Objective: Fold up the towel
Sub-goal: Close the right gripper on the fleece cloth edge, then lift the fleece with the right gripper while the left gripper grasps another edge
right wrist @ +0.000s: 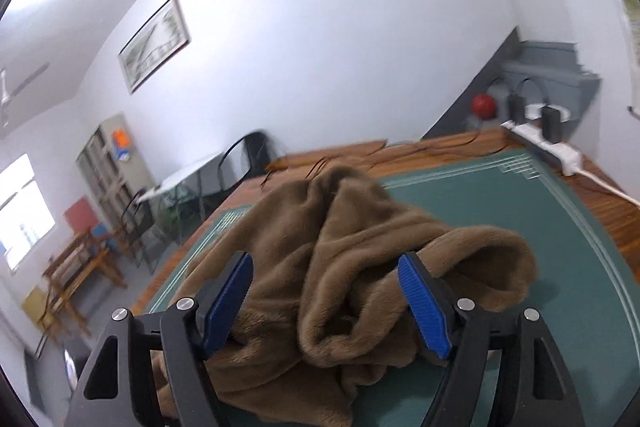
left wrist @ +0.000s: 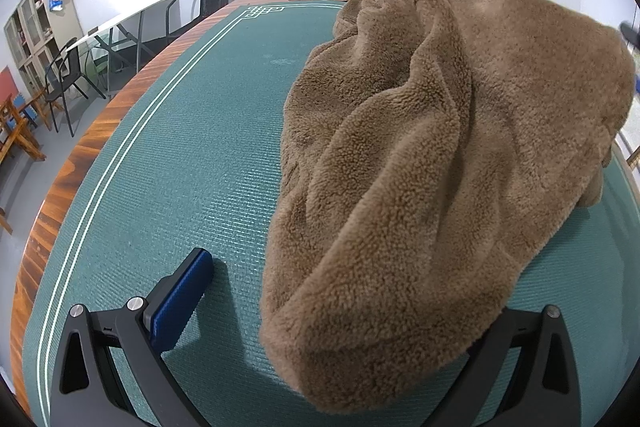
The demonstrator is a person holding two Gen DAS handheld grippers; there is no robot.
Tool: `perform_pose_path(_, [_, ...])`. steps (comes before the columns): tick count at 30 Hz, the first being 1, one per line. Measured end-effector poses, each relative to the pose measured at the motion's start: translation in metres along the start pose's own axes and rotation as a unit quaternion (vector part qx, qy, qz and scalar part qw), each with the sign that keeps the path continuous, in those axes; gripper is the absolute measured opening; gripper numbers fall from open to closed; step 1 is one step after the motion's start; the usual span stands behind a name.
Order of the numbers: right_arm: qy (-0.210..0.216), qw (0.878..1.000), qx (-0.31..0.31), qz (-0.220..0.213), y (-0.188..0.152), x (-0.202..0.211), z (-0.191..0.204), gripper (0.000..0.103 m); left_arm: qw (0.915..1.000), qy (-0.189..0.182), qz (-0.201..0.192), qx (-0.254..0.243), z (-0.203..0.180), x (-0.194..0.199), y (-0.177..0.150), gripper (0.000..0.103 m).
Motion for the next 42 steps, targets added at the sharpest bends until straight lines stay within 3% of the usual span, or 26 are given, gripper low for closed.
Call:
perform_pose_path(4, [0.002,0.998,-0.009,0.061,-0.023,-0.031,-0.006,0.062,0.9983,-0.036,-0.034,0.032,0.006,0.016,0.003,0.103])
perform_pose_path(7, [-0.001,0.995,-0.002,0.096,-0.041,-0.048,-0.009,0.053,0.9959,-0.018,-0.078,0.043,0.015,0.035,0.011,0.103])
perform_pose_path(12, [-0.011,0.988,0.097,0.120,-0.047,-0.063,0.008,0.052,0.9922,-0.003,-0.119,0.037,0.015,0.052,0.017,0.103])
perform_pose_path(18, [-0.037,0.964,0.212,0.156,-0.057,-0.087,0.023,0.052,0.9897,-0.001,-0.120,0.078,0.036,0.055,0.016,0.103])
perform_pose_path(20, [-0.003,0.970,0.192,0.151,-0.053,-0.081,0.027,0.040,0.9886,0.000,-0.120,0.092,0.043,0.056,0.016,0.103])
perform_pose_path(23, [0.060,0.978,0.142,0.139,-0.045,-0.068,0.030,0.032,0.9864,0.001,-0.120,0.112,0.053,0.057,0.016,0.103])
perform_pose_path(25, [0.117,0.981,0.088,0.128,-0.037,-0.056,0.029,0.032,0.9853,0.003,-0.114,0.127,0.060,0.053,0.014,0.103])
perform_pose_path(27, [0.179,0.976,0.040,0.118,-0.029,-0.041,0.031,0.032,0.9839,0.007,-0.110,0.141,0.067,0.051,0.013,0.103])
perform_pose_path(30, [0.276,0.956,-0.008,0.097,-0.016,-0.011,0.045,0.031,0.9798,0.013,-0.108,0.167,0.082,0.052,0.010,0.103])
perform_pose_path(32, [0.359,0.929,-0.040,0.078,-0.004,0.016,0.060,0.031,0.9756,0.011,-0.106,0.192,0.095,0.052,0.007,0.103])
perform_pose_path(35, [0.442,0.895,-0.055,0.038,0.013,0.063,0.079,0.031,0.9661,0.005,-0.104,0.236,0.119,0.052,0.001,0.103])
perform_pose_path(38, [0.494,0.869,-0.043,0.008,0.021,0.112,0.108,0.031,0.9582,0.008,-0.112,0.263,0.134,0.056,-0.003,0.103])
perform_pose_path(42, [0.516,0.856,-0.021,-0.022,0.025,0.168,0.139,0.032,0.9686,0.041,-0.123,0.212,0.127,0.070,0.001,0.103])
Point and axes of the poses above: each gripper's, at about its wrist camera, not at the fingertips, and x roughly against the way its jaws point, z to its left, y to its top, the point moved 10 cm from there along -x, roughly the way its jaws point, and after that the axes turned 3 degrees about z, right-handed, at the moved point
